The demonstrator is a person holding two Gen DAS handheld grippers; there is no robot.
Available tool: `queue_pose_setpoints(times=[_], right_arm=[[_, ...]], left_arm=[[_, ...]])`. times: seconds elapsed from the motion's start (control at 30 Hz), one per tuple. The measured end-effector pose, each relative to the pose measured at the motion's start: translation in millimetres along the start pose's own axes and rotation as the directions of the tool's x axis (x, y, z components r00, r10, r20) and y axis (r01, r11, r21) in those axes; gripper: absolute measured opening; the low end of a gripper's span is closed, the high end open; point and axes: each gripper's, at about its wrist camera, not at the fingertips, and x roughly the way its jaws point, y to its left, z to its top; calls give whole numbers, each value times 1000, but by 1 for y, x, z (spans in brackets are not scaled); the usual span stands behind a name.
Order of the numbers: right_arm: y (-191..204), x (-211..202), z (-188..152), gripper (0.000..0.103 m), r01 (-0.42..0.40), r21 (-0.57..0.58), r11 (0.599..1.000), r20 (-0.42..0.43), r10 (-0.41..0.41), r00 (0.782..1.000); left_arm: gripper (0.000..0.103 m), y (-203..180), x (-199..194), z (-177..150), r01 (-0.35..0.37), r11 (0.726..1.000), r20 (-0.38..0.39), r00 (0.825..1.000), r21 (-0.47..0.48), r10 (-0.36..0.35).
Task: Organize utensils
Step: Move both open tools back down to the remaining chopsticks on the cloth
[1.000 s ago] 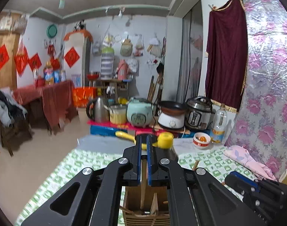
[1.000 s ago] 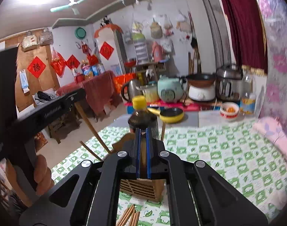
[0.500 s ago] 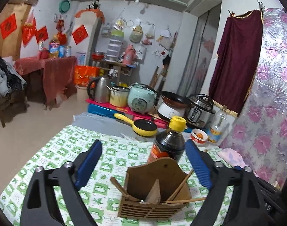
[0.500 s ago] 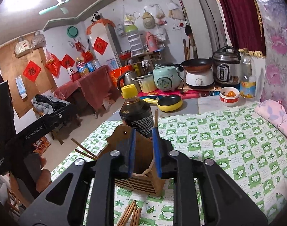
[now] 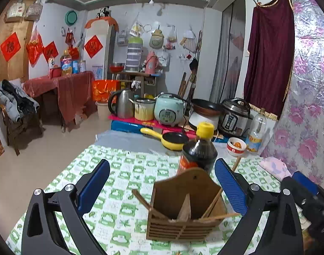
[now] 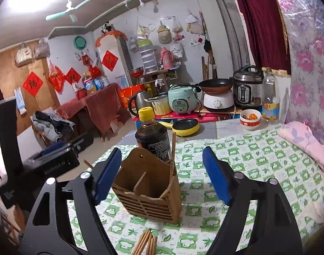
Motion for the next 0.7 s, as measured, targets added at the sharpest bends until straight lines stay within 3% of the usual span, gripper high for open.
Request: queue_pose_setpoints(times=[0.2,0.33,0.4,0.57,0.7], right_arm=[[2,-15,-22,86,-62,23,998,-52,63,997],[-6,-24,-84,91,-33,-9,999,-129,32,991],[-13,-24,-120,91,-7,-28,1000,-205,1,979],[-36,-33,-174,91,7,-8,1000,-338,-9,941],[-51,-36,-184,91,-19,63,998,-365,41,930]], left_arm=[[97,12,-6,-63,-3,999,-100,995,48,8],[97,17,1,-130,-11,990,-284,958,139,50],[97,20,-3,-159,-1,985,-362,930,172,64],[97,27,-36,-196,66,980,-418,908,188,19],[97,27,-51,-216,128,977,-452,891,170,-38]])
